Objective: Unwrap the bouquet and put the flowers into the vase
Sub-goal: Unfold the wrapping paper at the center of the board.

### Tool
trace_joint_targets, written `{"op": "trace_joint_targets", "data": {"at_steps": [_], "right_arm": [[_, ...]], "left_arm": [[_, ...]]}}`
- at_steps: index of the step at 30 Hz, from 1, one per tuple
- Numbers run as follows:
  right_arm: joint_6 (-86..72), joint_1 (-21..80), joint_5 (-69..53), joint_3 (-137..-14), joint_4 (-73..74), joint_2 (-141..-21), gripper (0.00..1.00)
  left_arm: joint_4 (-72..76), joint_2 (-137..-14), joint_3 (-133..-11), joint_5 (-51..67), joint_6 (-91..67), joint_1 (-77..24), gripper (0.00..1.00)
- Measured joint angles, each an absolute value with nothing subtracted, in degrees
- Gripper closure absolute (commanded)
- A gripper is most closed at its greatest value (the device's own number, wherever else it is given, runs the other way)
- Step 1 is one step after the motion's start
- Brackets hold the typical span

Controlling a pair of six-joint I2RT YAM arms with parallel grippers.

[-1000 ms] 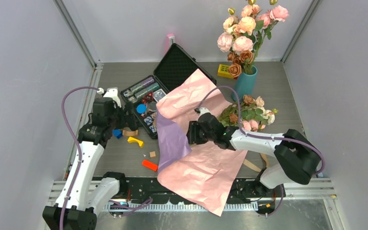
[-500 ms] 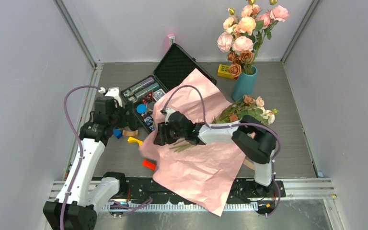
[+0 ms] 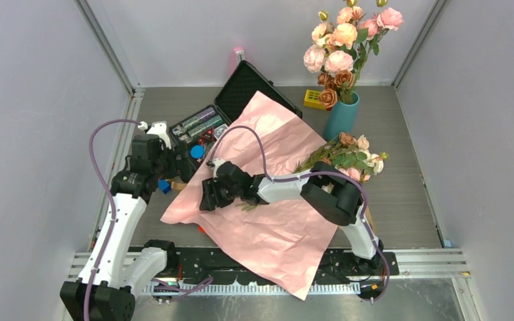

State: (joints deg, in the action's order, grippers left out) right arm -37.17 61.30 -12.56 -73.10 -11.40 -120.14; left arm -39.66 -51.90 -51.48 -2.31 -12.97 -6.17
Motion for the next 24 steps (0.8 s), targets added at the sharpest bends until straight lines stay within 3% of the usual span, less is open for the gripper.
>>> {"op": "trace_joint_targets", "data": {"at_steps": [12, 24], "right_arm": [[-33.5, 60.99, -10.0, -74.67, -5.3, -116.81, 0.26], [-29.61, 59.02, -4.36, -67.77, 3.14, -92.42, 0.2]], "left_arm": [[-39.59, -51.51, -51.29, -2.28, -12.95, -6.17, 0.0], [-39.55, -51.44, -51.18, -2.33, -12.73, -6.17, 0.0]]}}
